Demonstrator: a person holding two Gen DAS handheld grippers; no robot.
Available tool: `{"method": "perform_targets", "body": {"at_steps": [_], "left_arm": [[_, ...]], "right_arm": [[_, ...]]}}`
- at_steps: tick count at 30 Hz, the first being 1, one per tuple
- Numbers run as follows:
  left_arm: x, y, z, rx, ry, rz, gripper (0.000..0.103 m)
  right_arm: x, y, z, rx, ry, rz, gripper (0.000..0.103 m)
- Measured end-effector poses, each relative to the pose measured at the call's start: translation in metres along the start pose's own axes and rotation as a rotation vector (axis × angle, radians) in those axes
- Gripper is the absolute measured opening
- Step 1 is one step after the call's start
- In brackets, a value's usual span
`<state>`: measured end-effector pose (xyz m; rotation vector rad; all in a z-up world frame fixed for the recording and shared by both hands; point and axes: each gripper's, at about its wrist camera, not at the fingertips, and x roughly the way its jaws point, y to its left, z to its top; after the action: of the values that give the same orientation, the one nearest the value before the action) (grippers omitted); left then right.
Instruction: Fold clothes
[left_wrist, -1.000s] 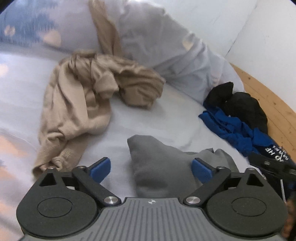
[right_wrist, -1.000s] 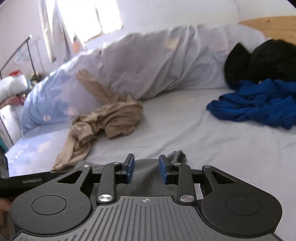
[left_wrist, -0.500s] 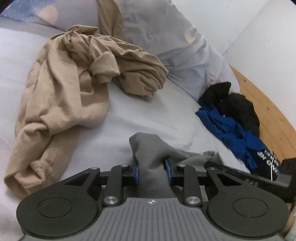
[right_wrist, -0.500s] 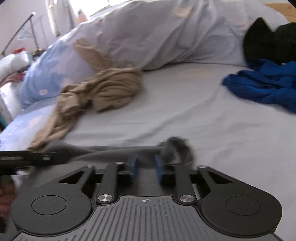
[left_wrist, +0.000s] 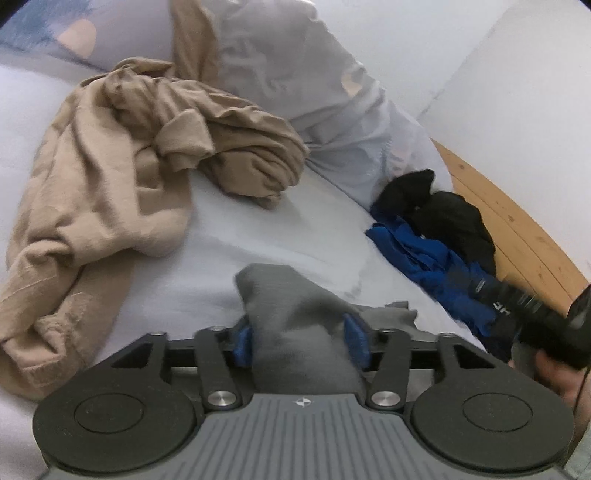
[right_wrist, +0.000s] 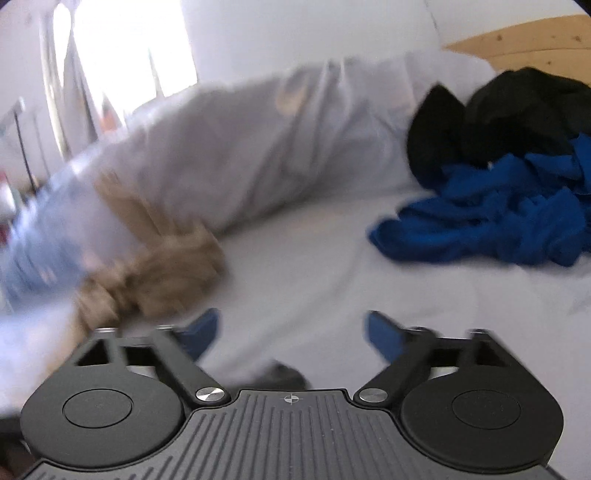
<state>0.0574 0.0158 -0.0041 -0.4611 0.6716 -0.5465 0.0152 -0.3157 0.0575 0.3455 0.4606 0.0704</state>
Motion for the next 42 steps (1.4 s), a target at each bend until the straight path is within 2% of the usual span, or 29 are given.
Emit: {"method": "perform_targets", "body": {"at_steps": [2,4,6,8,10,11,13,15,17,20,21,23,28,31,34,35,38,40,42], "left_arm": [[-0.001,-0.007,-0.001,0.036,-0.007,0.006,0.082],[-0.006,-0.013,0.0,0.056,-0.03,0.036,0.089],[-0.012,-0.016,0.004,0.043,-0.084,0.064,0.091],[-0.019,-0.017,0.01,-0.022,-0.148,0.063,0.097],[-0.023,-0.018,0.015,-0.123,-0.205,0.03,0.103],[-0.023,-0.02,0.017,-0.167,-0.216,0.009,0.103],[-0.017,-0.026,0.017,-0.228,-0.204,-0.03,0.103],[-0.006,-0.034,0.014,-0.248,-0.183,-0.063,0.103],[0.005,-0.045,0.008,-0.191,-0.167,-0.018,0.103],[0.022,-0.058,-0.002,-0.031,-0.118,0.196,0.103],[0.027,-0.06,-0.006,0.022,-0.099,0.24,0.103],[0.032,-0.065,-0.009,0.082,-0.076,0.287,0.103],[0.037,-0.071,-0.009,0.167,-0.028,0.362,0.103],[0.039,-0.083,-0.011,0.284,0.024,0.448,0.103],[0.033,-0.091,-0.015,0.376,0.034,0.525,0.103],[0.029,-0.092,-0.015,0.38,0.03,0.526,0.103],[0.016,-0.09,-0.011,0.314,0.015,0.467,0.103],[0.018,-0.09,-0.014,0.339,0.036,0.47,0.103],[0.021,-0.09,-0.017,0.381,0.062,0.484,0.103]], "right_arm": [[-0.003,0.006,-0.002,0.065,-0.031,0.066,0.103],[-0.002,0.01,-0.006,0.12,-0.025,0.109,0.103],[0.003,0.012,-0.012,0.175,-0.004,0.153,0.103],[0.009,0.009,-0.018,0.237,0.033,0.166,0.103],[0.016,0.002,-0.025,0.287,0.064,0.141,0.103],[0.02,-0.002,-0.028,0.312,0.079,0.129,0.103],[0.028,-0.01,-0.039,0.364,0.104,0.114,0.103],[0.035,-0.015,-0.049,0.389,0.112,0.109,0.103],[0.034,-0.012,-0.052,0.346,0.095,0.097,0.103],[0.033,0.002,-0.053,0.211,0.112,0.036,0.103],[0.034,0.006,-0.053,0.161,0.125,-0.018,0.103],[0.036,0.011,-0.053,0.091,0.141,-0.093,0.103],[0.041,0.012,-0.049,0.003,0.183,-0.171,0.103],[0.041,0.016,-0.048,-0.126,0.214,-0.25,0.103],[0.032,0.029,-0.049,-0.321,0.176,-0.307,0.103],[0.026,0.033,-0.049,-0.362,0.146,-0.312,0.103],[0.013,0.033,-0.045,-0.351,0.098,-0.205,0.103],[0.011,0.031,-0.044,-0.33,0.126,-0.129,0.103],[0.015,0.032,-0.048,-0.361,0.173,-0.11,0.103]]}}
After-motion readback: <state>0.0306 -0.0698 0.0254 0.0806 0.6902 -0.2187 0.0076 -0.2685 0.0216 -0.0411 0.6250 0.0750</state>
